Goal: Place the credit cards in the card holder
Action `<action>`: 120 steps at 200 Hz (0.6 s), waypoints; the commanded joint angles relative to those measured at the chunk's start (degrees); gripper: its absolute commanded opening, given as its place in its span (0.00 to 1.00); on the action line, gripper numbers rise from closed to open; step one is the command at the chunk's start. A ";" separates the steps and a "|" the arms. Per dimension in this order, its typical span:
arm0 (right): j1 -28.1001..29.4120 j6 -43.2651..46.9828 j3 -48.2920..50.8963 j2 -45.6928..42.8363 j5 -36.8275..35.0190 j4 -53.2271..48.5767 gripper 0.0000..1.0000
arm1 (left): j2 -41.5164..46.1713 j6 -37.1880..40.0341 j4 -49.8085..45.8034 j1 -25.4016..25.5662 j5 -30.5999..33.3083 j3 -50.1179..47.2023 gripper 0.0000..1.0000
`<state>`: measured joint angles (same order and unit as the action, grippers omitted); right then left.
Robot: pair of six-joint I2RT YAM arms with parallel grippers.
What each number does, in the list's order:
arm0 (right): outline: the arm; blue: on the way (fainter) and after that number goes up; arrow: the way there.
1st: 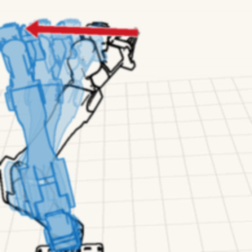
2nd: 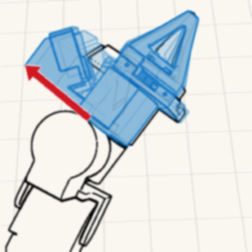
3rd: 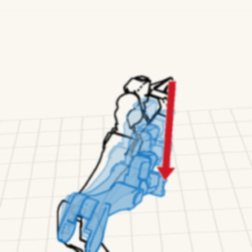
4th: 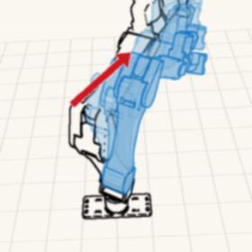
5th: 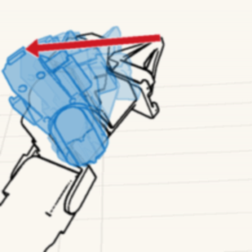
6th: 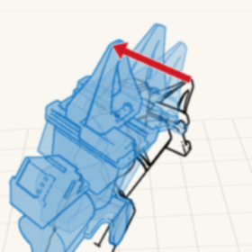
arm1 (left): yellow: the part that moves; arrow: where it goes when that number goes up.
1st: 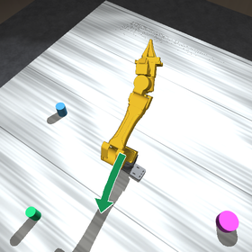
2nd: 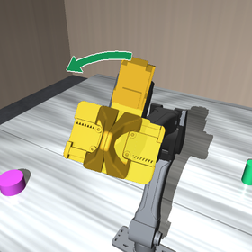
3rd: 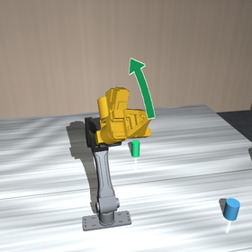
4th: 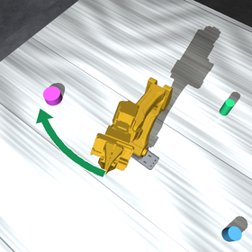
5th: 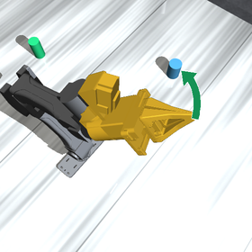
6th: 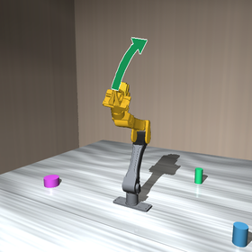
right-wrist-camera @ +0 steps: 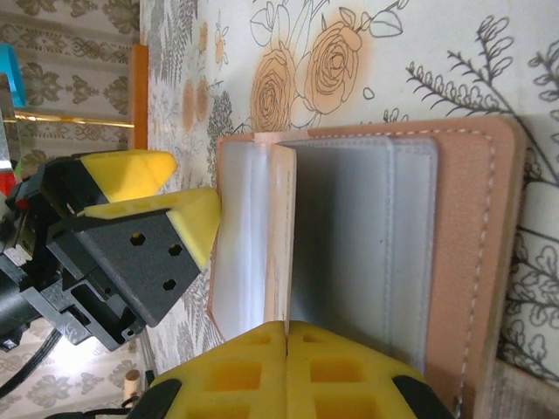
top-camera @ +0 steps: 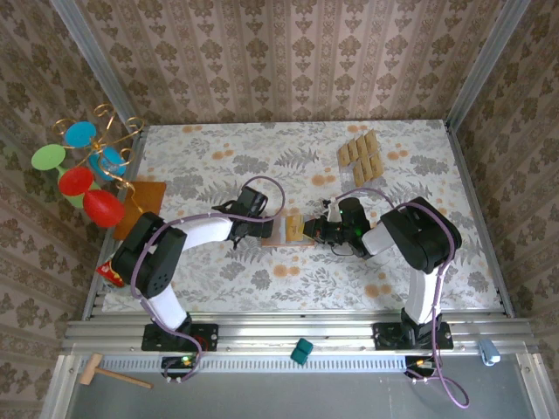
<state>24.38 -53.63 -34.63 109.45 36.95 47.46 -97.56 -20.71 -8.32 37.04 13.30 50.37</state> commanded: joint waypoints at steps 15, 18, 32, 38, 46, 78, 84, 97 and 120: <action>0.58 3.30 0.18 -0.25 -1.92 -7.31 0.00 | -0.68 0.51 -0.90 -0.28 -0.25 -0.71 1.00; 0.65 3.15 0.18 -0.14 -1.95 -7.17 0.00 | -0.63 0.53 -0.80 -0.26 -0.23 -0.71 1.00; 0.91 2.56 0.09 0.42 -1.97 -6.28 0.00 | -0.71 0.51 -0.87 -0.23 -0.24 -0.71 1.00; 1.01 2.35 -0.01 0.66 -1.90 -5.90 0.00 | -0.70 0.50 -0.91 -0.23 -0.25 -0.72 1.00; 1.11 2.00 0.01 0.94 -1.97 -5.32 0.00 | -0.62 0.51 -0.91 -0.22 -0.28 -0.71 1.00; 1.28 0.94 -0.23 1.77 -1.83 -3.98 0.00 | -0.62 0.50 -0.87 -0.21 -0.38 -0.75 1.00; 1.28 0.82 -0.28 1.90 -1.80 -3.83 0.00 | -0.72 0.43 -0.82 -0.27 -0.40 -0.78 1.00; 1.37 0.71 -0.48 1.95 -1.79 -3.93 0.00 | -0.72 0.41 -0.79 -0.24 -0.42 -0.84 1.00; 1.46 0.73 -0.86 2.00 -1.61 -4.04 0.00 | -0.83 0.42 -0.78 -0.21 -0.51 -0.80 1.00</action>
<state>24.80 -52.75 -35.05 109.25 36.47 46.48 -97.56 -20.71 -8.32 37.04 13.30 50.35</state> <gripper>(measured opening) 0.066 0.999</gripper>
